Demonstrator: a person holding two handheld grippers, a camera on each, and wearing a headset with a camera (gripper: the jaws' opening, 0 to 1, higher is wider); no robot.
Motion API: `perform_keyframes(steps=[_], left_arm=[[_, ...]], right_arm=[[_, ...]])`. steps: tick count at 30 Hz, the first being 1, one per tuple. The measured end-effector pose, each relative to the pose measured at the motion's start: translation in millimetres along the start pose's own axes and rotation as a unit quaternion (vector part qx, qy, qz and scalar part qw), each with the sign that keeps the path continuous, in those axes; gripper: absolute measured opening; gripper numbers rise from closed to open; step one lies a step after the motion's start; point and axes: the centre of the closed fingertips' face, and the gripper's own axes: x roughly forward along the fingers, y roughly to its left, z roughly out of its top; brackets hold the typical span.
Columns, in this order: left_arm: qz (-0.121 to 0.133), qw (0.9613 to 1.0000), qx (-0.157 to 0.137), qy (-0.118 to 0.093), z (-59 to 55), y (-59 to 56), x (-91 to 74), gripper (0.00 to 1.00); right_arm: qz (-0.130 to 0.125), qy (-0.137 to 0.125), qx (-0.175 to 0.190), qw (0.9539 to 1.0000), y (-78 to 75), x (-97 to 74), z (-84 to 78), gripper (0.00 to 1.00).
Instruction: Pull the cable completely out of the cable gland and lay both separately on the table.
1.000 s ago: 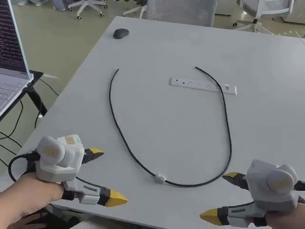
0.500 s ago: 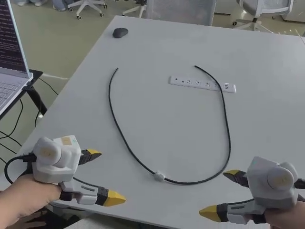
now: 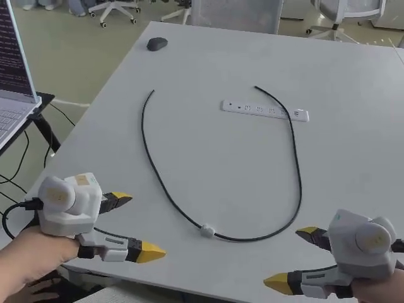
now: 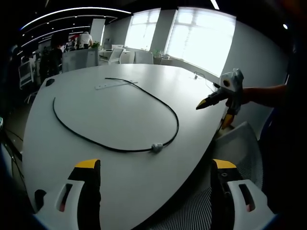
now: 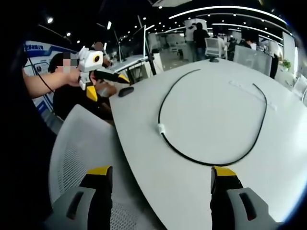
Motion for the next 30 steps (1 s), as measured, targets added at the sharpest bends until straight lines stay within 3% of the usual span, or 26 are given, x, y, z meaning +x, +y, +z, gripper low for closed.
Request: perform_keyframes(steps=[10, 19, 23, 30], left_arm=[[0.002, 0.9999, 0.009, 0.010, 3.7, 1.1, 3.8, 0.96], [-0.004, 0.9999, 0.010, 0.005, 7.3, 1.0, 5.8, 0.96], [-0.010, 0.9999, 0.008, -0.007, 9.6, -1.2, 6.6, 0.96], [-0.022, 0.9997, 0.000, -0.007, 1.9, -5.5, 9.1, 0.96]], right_arm=[[-0.003, 0.009, -0.001, 1.0000, -6.9, -2.3, -5.5, 0.83], [0.005, 0.003, -0.014, 0.9999, -4.6, 9.0, 13.0, 0.81], [0.007, 0.003, -0.022, 0.9997, -3.6, 18.3, 23.3, 0.79], [0.018, 0.019, -0.045, 0.9986, -3.3, 42.4, 40.0, 0.74]])
